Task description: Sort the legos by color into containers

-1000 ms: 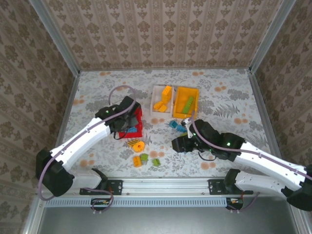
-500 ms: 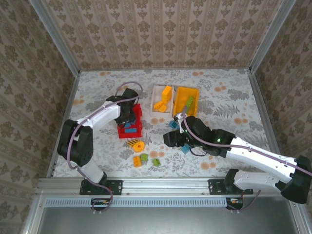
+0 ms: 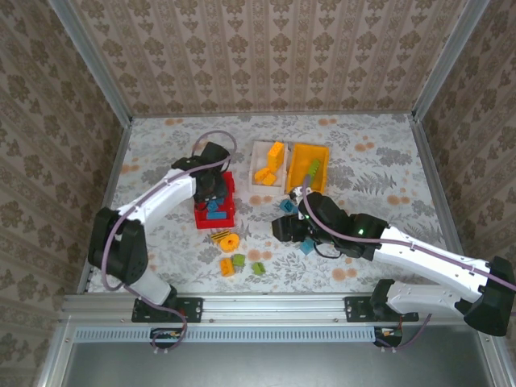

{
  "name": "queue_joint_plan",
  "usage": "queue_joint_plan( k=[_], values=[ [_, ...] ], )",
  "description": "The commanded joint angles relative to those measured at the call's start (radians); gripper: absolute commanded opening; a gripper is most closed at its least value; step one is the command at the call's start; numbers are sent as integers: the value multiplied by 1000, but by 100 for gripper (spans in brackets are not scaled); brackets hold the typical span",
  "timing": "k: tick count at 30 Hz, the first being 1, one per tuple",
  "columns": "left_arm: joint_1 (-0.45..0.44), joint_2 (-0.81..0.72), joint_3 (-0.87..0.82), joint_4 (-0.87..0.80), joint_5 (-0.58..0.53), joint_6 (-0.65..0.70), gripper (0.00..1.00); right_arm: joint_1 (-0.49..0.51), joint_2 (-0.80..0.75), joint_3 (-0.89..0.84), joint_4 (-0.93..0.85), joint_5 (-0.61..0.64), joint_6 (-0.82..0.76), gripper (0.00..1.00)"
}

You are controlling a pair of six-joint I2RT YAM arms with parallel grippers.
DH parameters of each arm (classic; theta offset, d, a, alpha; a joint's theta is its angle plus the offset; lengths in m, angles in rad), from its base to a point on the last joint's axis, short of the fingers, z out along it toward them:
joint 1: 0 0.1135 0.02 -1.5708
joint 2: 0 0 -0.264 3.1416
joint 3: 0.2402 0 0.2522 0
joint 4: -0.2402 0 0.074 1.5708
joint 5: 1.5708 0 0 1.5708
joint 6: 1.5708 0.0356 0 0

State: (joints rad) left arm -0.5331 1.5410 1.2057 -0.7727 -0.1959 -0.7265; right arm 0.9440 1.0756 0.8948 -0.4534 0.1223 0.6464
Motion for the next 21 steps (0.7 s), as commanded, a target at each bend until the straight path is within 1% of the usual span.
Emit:
queue_joint_plan(
  k=[1,2,3,6,9,12,13,15,17,21],
  values=[
    [-43,-128,49,-91,-86,-45,52,4,-32,-21,-135,168,101,62],
    [-60,-160,45,-92,-102,-45,52,-4,-37,-35,-162,198,140,62],
    [-93,-190,39,-93,-116,-47,53,-23,-41,-59,-170,202,174,62],
    [-215,-253,10,-57,-139,-33,54,-115,-11,-114,-165,152,262,63],
    [-352,-271,-37,12,-140,-38,55,-210,76,-134,-114,80,283,64],
    [-482,-255,-78,83,-162,-51,57,-266,162,-119,-90,69,278,70],
    [-519,-246,-87,104,-171,-56,58,-288,190,-118,-45,58,276,72],
    [-575,-225,-93,131,-184,-64,59,-330,243,-118,11,18,270,73],
    [-612,-192,-82,131,-192,-77,60,-362,305,-105,49,-24,271,74],
    [-646,-155,-69,136,-195,-92,60,-390,421,-75,98,-68,287,74]
  ],
)
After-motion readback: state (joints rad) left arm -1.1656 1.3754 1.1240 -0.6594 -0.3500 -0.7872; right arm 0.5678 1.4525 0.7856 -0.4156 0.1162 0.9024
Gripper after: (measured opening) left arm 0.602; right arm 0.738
